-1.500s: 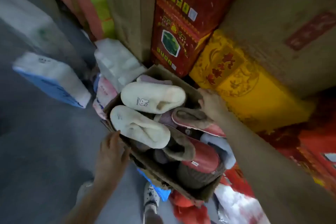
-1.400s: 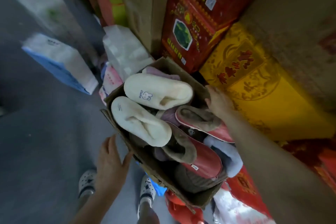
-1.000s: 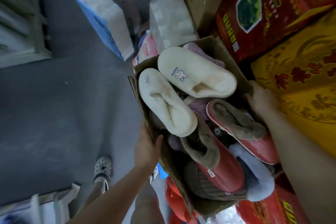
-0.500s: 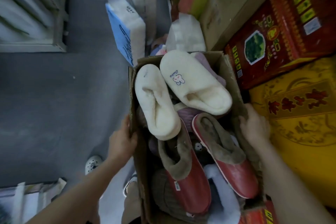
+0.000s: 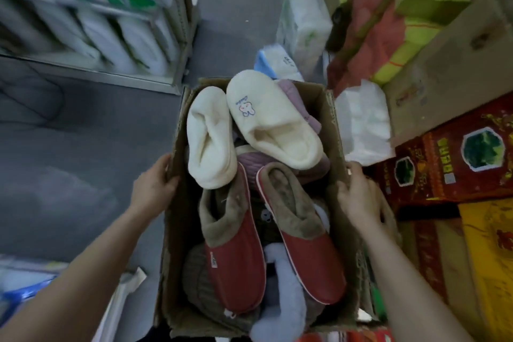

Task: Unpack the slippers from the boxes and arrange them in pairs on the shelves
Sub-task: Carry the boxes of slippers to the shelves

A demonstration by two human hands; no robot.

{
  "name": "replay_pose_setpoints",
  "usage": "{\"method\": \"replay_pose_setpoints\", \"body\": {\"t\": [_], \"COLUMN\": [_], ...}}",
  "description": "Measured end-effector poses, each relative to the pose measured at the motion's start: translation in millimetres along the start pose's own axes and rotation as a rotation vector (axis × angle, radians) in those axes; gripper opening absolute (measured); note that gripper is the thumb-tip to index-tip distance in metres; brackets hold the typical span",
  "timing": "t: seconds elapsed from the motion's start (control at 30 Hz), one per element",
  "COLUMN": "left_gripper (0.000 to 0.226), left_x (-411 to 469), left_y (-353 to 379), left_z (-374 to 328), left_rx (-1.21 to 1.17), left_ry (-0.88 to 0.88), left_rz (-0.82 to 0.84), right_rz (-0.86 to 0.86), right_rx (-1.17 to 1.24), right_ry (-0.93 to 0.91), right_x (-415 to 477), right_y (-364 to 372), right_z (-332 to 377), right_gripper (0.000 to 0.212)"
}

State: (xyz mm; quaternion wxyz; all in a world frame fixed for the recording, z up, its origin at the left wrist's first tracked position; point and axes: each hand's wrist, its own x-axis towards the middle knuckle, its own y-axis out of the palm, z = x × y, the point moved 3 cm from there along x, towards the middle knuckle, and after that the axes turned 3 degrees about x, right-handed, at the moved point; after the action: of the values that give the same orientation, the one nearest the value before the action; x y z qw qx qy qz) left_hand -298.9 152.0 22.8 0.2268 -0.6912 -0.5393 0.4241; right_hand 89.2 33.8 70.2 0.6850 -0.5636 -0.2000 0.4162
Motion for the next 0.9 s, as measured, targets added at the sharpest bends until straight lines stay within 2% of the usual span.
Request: {"method": "replay_pose_setpoints", "body": {"t": [0.2, 0.37, 0.43, 0.53, 0.7, 0.9], "left_gripper": [0.054, 0.057, 0.060, 0.061, 0.059, 0.055], "left_x": [43.2, 73.5, 85.5, 91.5, 100.7, 117.9], "left_y": [-89.3, -157.1, -189.2, -214.3, -276.3, -338.7], "left_z": [95.4, 170.3, 205.4, 230.4, 294.1, 371.0], "left_rx": [-0.062, -0.063, -0.082, -0.073, -0.184, -0.288], "left_ry": [-0.116, -0.255, -0.356, -0.422, -0.597, -0.751], "left_rz": [-0.064, -0.144, -0.220, -0.270, -0.437, -0.594], "right_rz": [0.060, 0.107, 0.156, 0.161, 0.306, 0.393], "right_rx": [0.077, 0.058, 0.061, 0.033, 0.030, 0.007], "right_ry": [-0.177, -0.363, -0.471, -0.597, -0.809, -0.967], "right_x": [35.1, 72.9, 89.5, 105.4, 132.0, 119.9], "right_y": [47.2, 83.4, 103.4, 118.8, 159.7, 213.0], "right_z": [147.3, 279.5, 348.0, 410.8, 583.6, 761.0], "right_gripper": [0.030, 0.039, 0.034, 0.036, 0.040, 0.039]}}
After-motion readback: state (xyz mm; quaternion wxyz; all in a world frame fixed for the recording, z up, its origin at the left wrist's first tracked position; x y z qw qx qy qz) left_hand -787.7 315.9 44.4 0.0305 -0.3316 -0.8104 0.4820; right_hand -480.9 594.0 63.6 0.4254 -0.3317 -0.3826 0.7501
